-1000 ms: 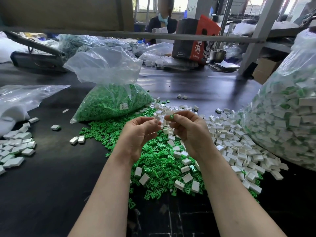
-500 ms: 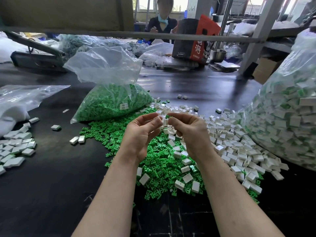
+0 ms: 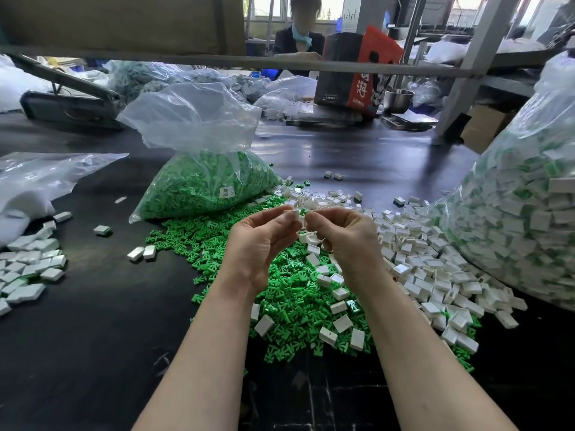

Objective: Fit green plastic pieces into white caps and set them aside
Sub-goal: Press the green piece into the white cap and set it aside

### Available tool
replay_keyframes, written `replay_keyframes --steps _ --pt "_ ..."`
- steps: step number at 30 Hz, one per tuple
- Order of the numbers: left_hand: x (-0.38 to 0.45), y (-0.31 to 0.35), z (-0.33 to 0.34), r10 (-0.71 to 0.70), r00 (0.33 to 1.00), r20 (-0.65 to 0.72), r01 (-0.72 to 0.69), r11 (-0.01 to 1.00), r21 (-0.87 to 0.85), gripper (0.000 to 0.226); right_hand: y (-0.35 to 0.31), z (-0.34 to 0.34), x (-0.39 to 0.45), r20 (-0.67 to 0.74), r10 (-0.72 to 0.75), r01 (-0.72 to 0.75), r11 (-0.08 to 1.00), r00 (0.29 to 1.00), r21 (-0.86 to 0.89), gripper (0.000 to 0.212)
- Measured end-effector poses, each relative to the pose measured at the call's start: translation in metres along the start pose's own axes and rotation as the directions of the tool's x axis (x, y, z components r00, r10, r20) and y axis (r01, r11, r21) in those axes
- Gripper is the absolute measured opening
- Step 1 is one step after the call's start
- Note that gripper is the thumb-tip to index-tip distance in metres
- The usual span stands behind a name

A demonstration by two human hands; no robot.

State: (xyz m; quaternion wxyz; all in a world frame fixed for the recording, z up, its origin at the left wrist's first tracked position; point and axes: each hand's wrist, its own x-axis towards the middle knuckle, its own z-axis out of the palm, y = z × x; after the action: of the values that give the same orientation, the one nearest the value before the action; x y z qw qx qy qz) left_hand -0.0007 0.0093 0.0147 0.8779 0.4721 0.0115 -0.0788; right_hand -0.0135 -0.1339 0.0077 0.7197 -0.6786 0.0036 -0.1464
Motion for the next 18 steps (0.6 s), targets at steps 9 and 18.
replay_keyframes --steps 9,18 --pt "-0.0016 0.0024 -0.0014 0.009 1.000 0.007 -0.009 0.999 0.045 0.027 -0.0006 -0.0003 0.0000 0.026 -0.009 0.010 0.999 1.000 -0.046 0.005" --pt "-0.0009 0.0004 -0.0041 -0.018 0.999 0.036 0.017 1.000 0.021 0.030 -0.0014 -0.0017 0.0001 0.057 -0.026 0.031 0.996 0.998 -0.087 0.013"
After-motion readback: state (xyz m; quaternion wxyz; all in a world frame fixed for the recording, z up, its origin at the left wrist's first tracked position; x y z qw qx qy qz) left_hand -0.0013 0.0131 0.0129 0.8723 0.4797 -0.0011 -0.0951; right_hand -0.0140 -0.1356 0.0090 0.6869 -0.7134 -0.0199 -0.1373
